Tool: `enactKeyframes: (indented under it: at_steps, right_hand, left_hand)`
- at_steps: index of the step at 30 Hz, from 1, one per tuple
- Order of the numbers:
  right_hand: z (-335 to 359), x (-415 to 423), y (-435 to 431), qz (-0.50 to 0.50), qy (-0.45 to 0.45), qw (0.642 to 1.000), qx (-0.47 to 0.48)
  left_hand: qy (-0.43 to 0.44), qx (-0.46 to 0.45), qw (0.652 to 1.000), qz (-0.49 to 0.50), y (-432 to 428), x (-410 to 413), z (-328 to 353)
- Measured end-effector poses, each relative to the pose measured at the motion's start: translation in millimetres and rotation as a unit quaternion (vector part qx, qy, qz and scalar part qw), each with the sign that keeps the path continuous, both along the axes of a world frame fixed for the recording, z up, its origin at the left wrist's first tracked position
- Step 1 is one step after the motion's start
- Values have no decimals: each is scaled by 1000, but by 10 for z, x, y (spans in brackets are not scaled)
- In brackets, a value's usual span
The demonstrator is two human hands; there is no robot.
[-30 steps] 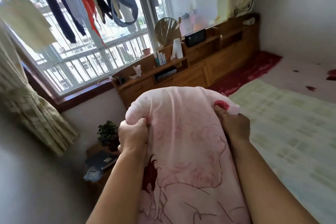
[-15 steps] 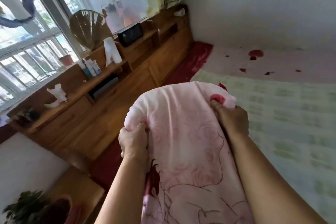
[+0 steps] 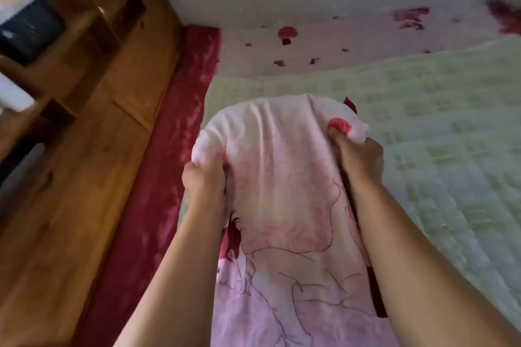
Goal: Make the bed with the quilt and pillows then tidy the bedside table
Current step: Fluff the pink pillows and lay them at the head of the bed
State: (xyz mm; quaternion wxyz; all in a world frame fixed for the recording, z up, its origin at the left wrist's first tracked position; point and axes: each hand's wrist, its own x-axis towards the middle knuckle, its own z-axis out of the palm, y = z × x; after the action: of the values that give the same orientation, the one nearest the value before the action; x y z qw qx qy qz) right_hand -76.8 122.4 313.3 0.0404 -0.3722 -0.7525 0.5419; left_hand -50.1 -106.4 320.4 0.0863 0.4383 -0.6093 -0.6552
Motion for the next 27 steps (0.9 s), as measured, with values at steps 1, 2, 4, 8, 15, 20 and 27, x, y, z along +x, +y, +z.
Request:
enactKeyframes:
  at_steps: [1, 2, 4, 8, 15, 20, 27]
  right_hand:
    - [-42, -22, 82, -8, -1, 1000, -3]
    - [-93, -45, 170, -17, 4, 1000, -7]
    - [-173, -75, 334, -31, 7, 999, -12]
    - [-403, -192, 727, -59, 1, 998, -3]
    - [-1155, -381, 1278, -82, -53, 995, -8]
    - [-1895, -353, 1307, 38, -185, 981, -54]
    - [-2465, -278, 1271, 61, -214, 974, -33]
  left_hand:
    - [4, -17, 1000, -24, 87, -55, -25]
    - [2, -26, 999, -39, 178, -94, -40]
    - [-4, -29, 998, -64, 328, -188, -110]
    - [-29, -51, 991, -117, 678, -456, -350]
    - [-86, -103, 967, -216, 1165, -868, -1077]
    - [-200, -86, 909, -355, 1318, -823, -1580]
    - [-245, -42, 883, -398, 1273, -666, -2045]
